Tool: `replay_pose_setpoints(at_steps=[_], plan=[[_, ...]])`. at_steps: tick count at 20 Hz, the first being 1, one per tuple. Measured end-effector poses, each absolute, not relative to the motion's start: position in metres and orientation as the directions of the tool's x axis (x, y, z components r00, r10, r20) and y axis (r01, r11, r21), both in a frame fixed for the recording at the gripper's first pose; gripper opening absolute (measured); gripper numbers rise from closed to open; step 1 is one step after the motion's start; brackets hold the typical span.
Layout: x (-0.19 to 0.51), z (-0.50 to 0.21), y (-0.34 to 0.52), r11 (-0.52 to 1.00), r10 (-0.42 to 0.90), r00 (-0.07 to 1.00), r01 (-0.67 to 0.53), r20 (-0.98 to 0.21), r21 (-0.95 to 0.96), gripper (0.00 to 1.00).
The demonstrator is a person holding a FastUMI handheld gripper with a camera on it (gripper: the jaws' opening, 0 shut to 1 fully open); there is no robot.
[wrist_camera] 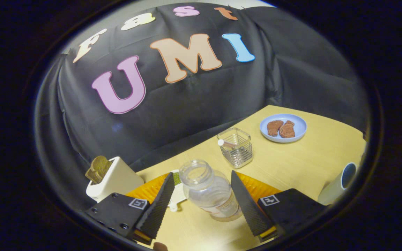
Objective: Take the bottle from table, then pour the juice into the cup, finally place the bottle on the coaster
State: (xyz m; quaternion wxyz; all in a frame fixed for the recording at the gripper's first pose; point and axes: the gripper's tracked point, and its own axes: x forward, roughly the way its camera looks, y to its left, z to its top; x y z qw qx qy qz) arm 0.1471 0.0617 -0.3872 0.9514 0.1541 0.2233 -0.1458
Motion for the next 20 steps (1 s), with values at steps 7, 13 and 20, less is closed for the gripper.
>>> replay_pose_setpoints(at_steps=[7,13,20], plan=[[0.17,-0.292,0.056,0.943,-0.194,0.921,0.27,-0.339,0.193,1.0],[0.185,-0.182,0.041,0.954,-0.189,0.964,0.225,-0.185,0.196,1.0],[0.191,-0.094,0.019,0.966,-0.198,0.976,0.21,-0.094,0.148,1.0]])
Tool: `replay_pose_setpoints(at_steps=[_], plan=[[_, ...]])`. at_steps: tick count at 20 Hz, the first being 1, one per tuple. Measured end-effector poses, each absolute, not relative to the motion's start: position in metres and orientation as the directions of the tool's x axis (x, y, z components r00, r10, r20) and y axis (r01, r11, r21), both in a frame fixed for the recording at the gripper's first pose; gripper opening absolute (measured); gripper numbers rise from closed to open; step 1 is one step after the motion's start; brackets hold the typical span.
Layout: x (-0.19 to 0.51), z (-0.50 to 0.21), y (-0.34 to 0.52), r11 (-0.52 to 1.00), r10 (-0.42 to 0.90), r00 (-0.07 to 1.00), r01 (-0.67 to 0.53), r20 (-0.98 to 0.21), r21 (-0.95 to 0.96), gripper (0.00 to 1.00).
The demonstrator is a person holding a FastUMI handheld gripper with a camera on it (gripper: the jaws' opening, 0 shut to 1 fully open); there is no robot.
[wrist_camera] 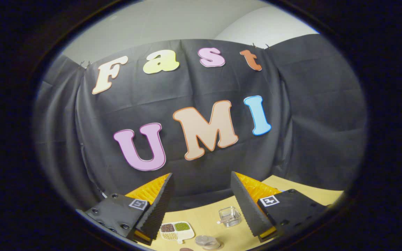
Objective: Take the bottle from table, then pour the juice into the cup, finally place the bottle on the coaster
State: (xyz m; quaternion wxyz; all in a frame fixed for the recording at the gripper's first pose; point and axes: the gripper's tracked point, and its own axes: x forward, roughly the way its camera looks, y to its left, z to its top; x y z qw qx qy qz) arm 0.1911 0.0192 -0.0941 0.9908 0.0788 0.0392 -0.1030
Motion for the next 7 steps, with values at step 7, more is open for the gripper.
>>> replay_pose_setpoints(at_steps=[7], plan=[[0.185,-0.049,0.003,0.97,-0.203,0.979,0.205,-0.03,0.127,1.0]])
